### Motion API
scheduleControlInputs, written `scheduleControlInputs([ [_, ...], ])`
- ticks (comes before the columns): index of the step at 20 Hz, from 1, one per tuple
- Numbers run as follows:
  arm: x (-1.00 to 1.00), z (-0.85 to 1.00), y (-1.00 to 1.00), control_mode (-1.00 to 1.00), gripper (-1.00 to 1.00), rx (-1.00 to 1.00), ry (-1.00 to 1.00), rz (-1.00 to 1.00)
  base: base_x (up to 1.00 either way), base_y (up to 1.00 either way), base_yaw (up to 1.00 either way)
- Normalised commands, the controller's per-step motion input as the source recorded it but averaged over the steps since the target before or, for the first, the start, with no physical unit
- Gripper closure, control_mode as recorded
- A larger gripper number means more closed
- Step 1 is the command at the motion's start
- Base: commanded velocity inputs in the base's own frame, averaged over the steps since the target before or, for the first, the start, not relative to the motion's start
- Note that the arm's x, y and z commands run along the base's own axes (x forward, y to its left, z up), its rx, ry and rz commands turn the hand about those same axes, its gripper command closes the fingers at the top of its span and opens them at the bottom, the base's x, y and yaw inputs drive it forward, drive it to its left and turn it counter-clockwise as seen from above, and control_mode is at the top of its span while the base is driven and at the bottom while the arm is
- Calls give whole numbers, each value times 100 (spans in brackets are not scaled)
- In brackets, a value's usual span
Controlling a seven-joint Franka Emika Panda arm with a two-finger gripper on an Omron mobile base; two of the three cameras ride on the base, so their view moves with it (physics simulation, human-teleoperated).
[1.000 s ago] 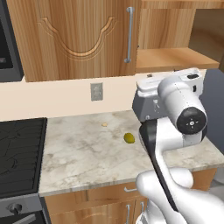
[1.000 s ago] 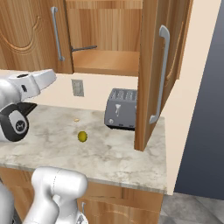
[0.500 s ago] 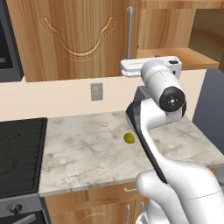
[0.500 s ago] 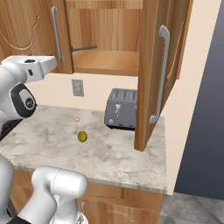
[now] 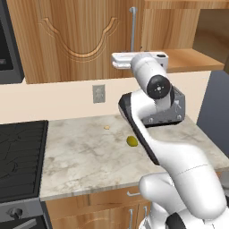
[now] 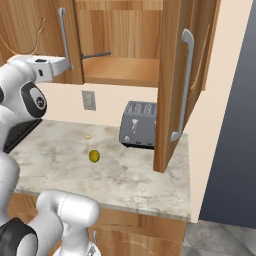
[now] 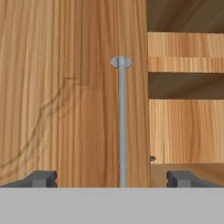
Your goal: Pick the pan from the cabinet and place it on the stove. Then turn on the stove burner for the pan.
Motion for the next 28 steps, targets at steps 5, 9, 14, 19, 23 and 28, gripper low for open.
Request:
scheduleControlInputs([
  [5, 46, 0, 1, -100, -100, 0, -3, 11, 0, 0, 0],
  [9, 25, 0, 0, -100, -100, -1, -7, 11, 0, 0, 0],
  [14, 8, 0, 0, -100, -100, -2, -5, 5, 0, 0, 0],
  [19, 0, 0, 0, -100, -100, -3, -4, 0, 0, 0, 0],
  [23, 2, 0, 0, -100, -100, -3, -1, 0, 0, 0, 0],
  [28, 13, 0, 0, -100, -100, -2, 0, -1, 0, 0, 0],
])
